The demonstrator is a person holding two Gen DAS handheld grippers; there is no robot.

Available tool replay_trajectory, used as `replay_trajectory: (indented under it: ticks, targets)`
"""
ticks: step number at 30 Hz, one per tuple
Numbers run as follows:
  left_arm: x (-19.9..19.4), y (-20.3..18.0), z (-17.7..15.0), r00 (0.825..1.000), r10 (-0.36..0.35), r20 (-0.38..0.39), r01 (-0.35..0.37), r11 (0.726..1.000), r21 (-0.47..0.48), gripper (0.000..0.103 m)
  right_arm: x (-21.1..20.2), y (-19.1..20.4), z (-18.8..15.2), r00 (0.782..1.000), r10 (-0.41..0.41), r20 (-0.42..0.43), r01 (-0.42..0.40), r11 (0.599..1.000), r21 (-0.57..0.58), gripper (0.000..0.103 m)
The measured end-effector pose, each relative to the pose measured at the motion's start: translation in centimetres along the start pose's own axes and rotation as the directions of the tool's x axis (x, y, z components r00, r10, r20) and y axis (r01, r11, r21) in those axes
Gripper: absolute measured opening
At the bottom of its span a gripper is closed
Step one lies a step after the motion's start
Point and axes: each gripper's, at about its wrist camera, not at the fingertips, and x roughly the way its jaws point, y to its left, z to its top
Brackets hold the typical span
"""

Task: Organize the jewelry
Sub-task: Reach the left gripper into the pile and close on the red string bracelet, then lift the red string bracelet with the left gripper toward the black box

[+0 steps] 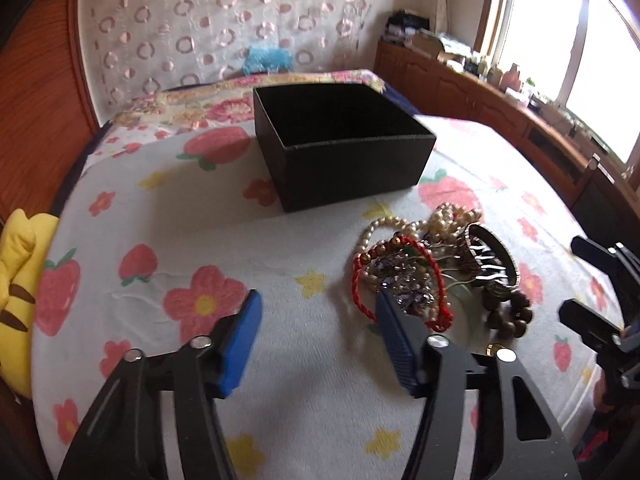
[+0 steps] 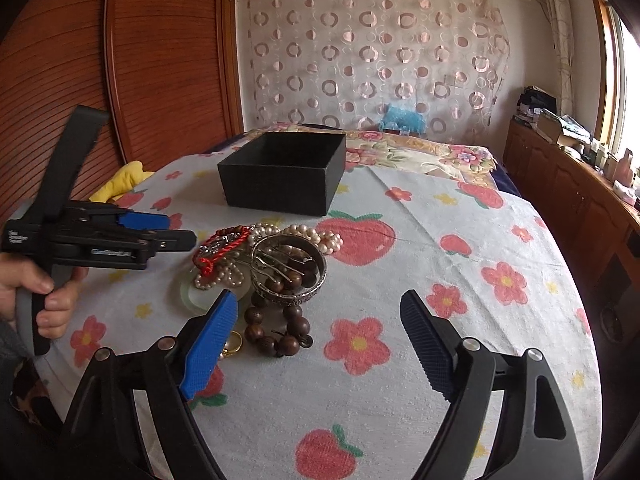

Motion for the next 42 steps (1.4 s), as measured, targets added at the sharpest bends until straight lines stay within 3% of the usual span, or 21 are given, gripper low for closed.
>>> replay_trajectory:
  ticks: [2, 5, 11, 13, 14, 15, 22, 32, 37, 42]
  targets:
    - [0.4, -0.2, 0.2, 1.000, 0.003, -0.011, -0.003, 1.000, 0.014, 0.049, 0.0, -0.2, 0.0, 1.000, -0.001, 0.000, 0.001, 1.000, 0.000, 0.085]
    - [1.2, -0.4, 0.6, 0.999, 0.021, -0.034, -0.020, 0.999, 0.028, 0.037, 0.1, -0.4, 0.0, 1.000, -0.002, -0.001, 0.002, 1.000, 0.000, 0.085]
    - [1.9, -1.1, 1.0, 0.998, 0.052, -0.042, -0.049, 0.996, 0.074, 0.034, 0.7, -0.6, 0.6, 1.000, 0.004, -0.005, -0.004, 1.000, -0.015, 0.085]
    - [1.9, -1.4, 1.1, 0.998, 0.047, -0.035, -0.044, 0.995, 0.084, 0.025, 1.3, -0.6, 1.1, 1.000, 0.015, -0.016, -0.016, 0.999, -0.028, 0.085]
    - [1.9, -1.5, 1.1, 0.998, 0.043, -0.034, -0.040, 0.995, 0.089, 0.009, 1.6, -0.5, 1.3, 1.000, 0.019, -0.021, -0.020, 0.999, -0.034, 0.085]
    - [1.9, -1.6, 1.2, 0.998, 0.041, -0.037, -0.037, 0.995, 0.091, 0.002, 1.8, -0.4, 1.5, 0.999, 0.022, -0.026, -0.023, 0.999, -0.038, 0.085]
    - [-0.4, -1.4, 1.8, 0.997, 0.063, 0.038, -0.066, 0.995, 0.076, 0.002, 4.7, 0.1, 2.7, 0.993, 0.076, -0.093, -0.081, 0.996, -0.046, 0.085]
    - [-4.7, -1.0, 2.7, 0.986, 0.053, 0.158, -0.060, 0.997, 0.042, 0.002, 7.7, 0.7, 3.6, 0.962, 0.197, -0.188, -0.200, 0.980, 0.002, 0.084]
    - [-6.1, -1.3, 2.6, 0.980, 0.044, 0.195, -0.054, 0.997, 0.047, 0.002, 8.2, 0.9, 3.4, 0.957, 0.202, -0.207, -0.206, 0.979, 0.004, 0.063]
    - [-7.4, -1.2, 2.8, 0.974, 0.031, 0.224, -0.041, 0.998, 0.043, 0.001, 7.7, 1.0, 3.6, 0.960, 0.202, -0.194, -0.209, 0.978, -0.018, 0.060]
